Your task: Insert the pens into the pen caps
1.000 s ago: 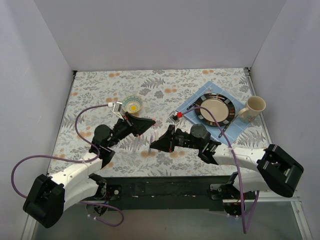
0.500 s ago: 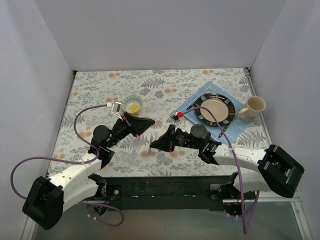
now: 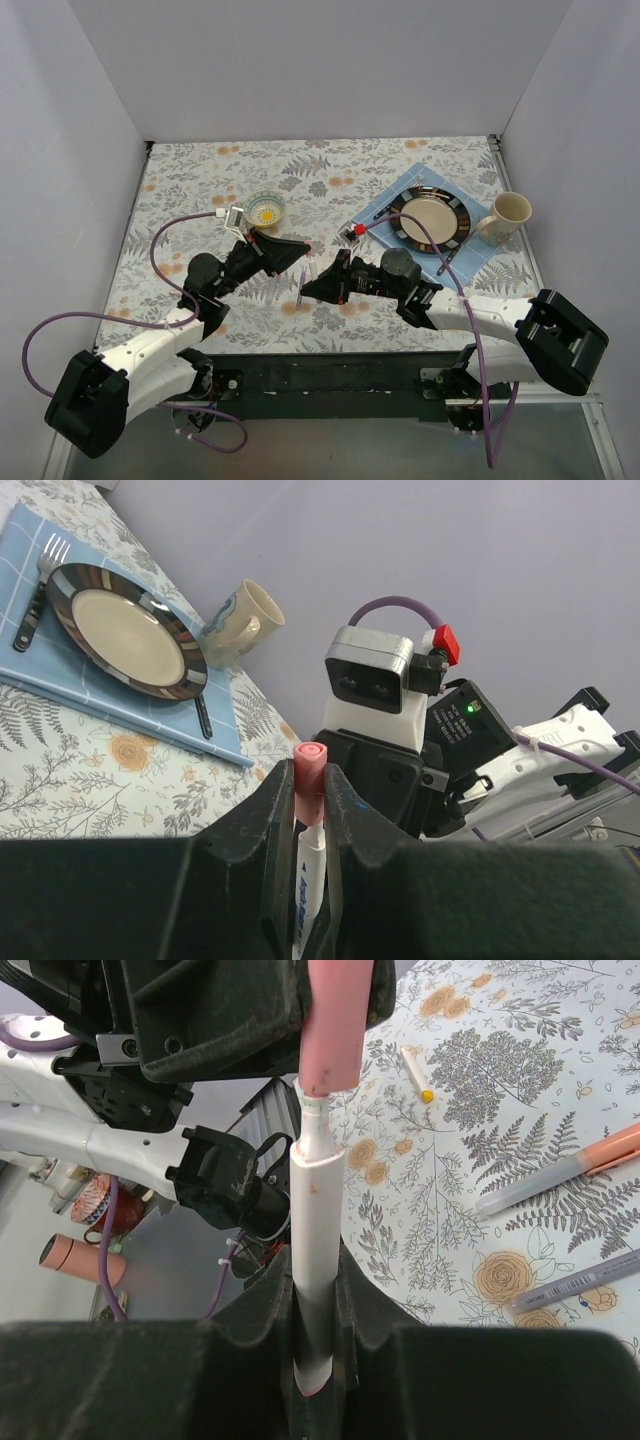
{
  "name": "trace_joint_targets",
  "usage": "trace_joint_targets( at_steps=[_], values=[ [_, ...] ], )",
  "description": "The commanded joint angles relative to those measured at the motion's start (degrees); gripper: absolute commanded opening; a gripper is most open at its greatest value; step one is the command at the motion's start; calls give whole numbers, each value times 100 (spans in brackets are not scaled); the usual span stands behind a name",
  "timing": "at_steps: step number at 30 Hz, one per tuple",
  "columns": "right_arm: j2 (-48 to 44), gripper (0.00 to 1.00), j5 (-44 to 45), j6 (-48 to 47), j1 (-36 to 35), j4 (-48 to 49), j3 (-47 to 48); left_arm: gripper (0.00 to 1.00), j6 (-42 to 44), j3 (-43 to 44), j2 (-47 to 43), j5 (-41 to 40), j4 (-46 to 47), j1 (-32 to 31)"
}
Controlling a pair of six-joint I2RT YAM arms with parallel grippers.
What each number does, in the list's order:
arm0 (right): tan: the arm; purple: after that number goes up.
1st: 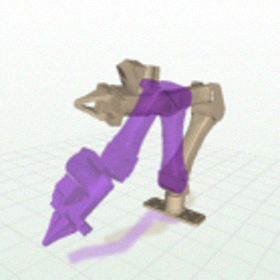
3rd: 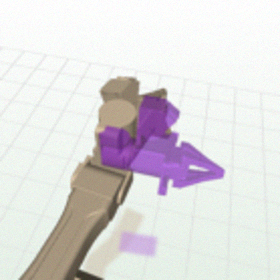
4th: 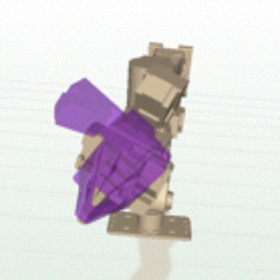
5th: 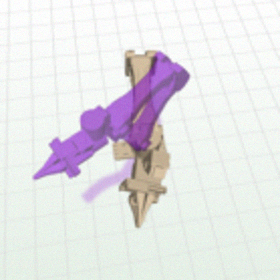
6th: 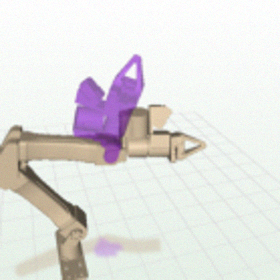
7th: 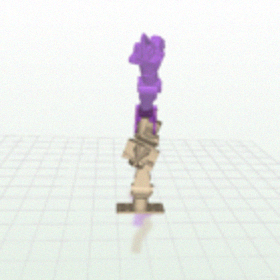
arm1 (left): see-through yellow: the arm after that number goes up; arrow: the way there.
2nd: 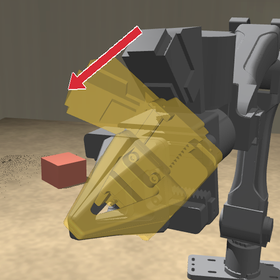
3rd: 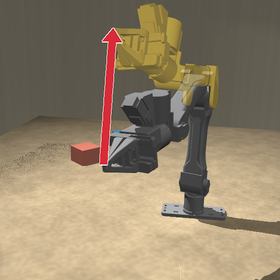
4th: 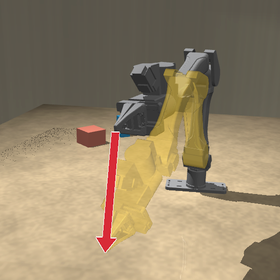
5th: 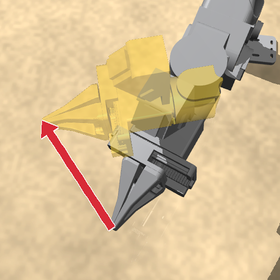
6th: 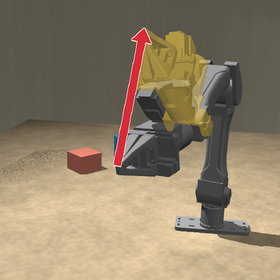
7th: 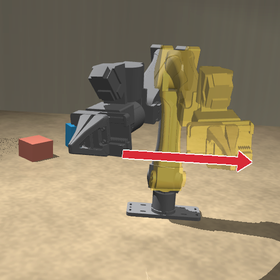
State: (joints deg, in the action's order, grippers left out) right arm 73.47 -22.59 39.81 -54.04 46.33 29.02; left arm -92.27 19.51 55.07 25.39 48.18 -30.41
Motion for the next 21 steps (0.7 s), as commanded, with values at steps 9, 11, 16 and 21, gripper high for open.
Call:
trace_joint_targets(
  at_steps=[9,11,16,21],
  values=[
    [-114,1,237,-131,-27,79,166,0,-37,-298,-40,247,200,-263],
    [-175,1,325,-202,-27,-114,210,0,-89,-412,-110,300,165,-333],
    [-237,1,352,-631,-19,-396,385,32,-177,-536,-330,414,51,-404],
    [-412,1,106,-756,-28,-484,280,52,94,-316,-839,301,-432,-413]
  ],
)
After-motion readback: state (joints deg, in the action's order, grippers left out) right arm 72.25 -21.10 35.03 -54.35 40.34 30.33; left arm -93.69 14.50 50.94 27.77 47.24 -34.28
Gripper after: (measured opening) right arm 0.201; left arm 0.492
